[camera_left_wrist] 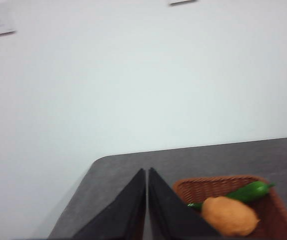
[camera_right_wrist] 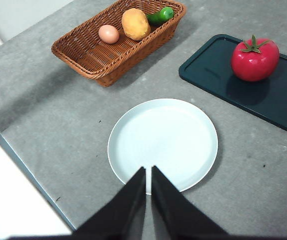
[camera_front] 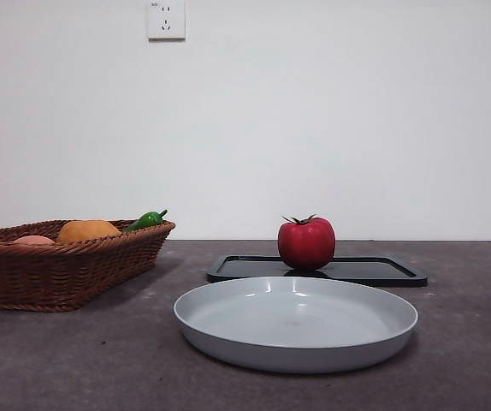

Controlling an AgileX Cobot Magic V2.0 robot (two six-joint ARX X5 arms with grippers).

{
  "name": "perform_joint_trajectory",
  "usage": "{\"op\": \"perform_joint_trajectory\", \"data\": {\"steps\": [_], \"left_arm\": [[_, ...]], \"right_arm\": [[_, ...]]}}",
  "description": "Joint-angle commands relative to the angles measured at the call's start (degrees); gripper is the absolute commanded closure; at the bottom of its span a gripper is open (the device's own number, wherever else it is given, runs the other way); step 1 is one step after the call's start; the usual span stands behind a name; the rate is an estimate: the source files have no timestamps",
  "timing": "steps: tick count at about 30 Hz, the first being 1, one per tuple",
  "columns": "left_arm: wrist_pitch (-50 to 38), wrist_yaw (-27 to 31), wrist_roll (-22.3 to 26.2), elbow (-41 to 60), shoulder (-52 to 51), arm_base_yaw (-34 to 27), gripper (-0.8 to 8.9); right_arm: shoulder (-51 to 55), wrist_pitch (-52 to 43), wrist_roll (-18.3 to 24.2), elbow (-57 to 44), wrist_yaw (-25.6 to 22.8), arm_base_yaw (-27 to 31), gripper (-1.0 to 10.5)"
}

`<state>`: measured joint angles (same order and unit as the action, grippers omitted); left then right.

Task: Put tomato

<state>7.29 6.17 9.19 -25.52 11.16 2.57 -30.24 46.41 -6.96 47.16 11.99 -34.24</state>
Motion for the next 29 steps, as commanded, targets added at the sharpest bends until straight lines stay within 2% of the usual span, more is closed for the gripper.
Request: {"op": "perform_joint_trajectory", "data": {"steps": [1, 9, 16, 29], "left_arm": [[-2.36, 0.28, 0.83, 5.31, -3.37, -1.20, 8.06], [-2.60, 0.28, 0.42, 18.03, -10.64, -3.06, 8.06], [-2.54, 0.35, 0.39, 23.32, -10.99, -3.69, 8.06], [3.34, 0.28, -0.15, 24.81, -10.99, -3.78, 8.06]], "right_arm": [[-0.33, -0.70, -0.52, 0.42, 0.00, -0.50, 9.4], [-0.33, -0.70, -0.55, 0.42, 0.00, -0.50, 9.4], [-0.33, -0.74, -0.52, 0.42, 0.00, -0.50, 9.4], [-0.33, -0.90, -0.52, 0.42, 0.00, -0.50, 9.4]]}}
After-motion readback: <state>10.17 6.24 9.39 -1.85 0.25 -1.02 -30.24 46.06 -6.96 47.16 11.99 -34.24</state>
